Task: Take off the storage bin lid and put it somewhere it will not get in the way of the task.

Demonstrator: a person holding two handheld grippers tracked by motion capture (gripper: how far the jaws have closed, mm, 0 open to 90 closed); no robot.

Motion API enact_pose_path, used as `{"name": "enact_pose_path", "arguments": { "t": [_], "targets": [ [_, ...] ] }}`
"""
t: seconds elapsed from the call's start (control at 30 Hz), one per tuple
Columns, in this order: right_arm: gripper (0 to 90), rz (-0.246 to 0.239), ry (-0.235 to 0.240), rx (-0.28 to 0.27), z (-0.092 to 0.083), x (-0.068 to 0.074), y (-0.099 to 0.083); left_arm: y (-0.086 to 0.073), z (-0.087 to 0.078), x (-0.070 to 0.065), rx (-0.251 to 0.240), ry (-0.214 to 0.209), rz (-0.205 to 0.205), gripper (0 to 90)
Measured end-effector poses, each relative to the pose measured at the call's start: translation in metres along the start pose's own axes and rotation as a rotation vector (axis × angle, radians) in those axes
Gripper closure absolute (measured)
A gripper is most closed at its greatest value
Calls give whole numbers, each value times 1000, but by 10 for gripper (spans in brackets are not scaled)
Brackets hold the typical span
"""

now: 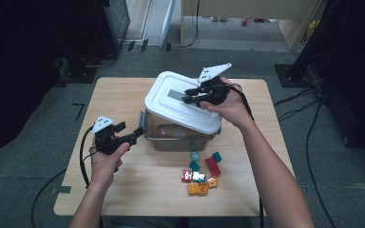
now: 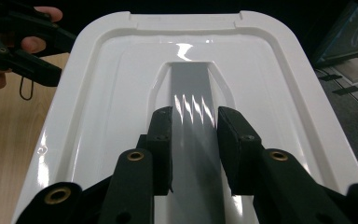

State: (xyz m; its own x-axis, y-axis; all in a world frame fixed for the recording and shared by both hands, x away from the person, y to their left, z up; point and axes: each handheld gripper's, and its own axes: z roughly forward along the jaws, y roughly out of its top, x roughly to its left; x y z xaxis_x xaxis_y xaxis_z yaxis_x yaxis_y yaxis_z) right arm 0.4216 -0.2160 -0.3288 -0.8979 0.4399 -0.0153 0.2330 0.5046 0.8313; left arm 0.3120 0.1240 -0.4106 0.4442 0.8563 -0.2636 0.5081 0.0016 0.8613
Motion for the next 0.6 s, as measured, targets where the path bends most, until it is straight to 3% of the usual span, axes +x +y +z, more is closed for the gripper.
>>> {"name": "enact_pose_path", "arguments": {
  "t": [0.2, 0.6],
  "targets": [
    [682, 12, -32, -2, -12, 0, -2, 1, -3, 1, -3, 8, -6, 182],
    [683, 98, -108, -26, -48, -7, -24, 0, -12, 2, -18, 27, 7, 133]
  ]
}}
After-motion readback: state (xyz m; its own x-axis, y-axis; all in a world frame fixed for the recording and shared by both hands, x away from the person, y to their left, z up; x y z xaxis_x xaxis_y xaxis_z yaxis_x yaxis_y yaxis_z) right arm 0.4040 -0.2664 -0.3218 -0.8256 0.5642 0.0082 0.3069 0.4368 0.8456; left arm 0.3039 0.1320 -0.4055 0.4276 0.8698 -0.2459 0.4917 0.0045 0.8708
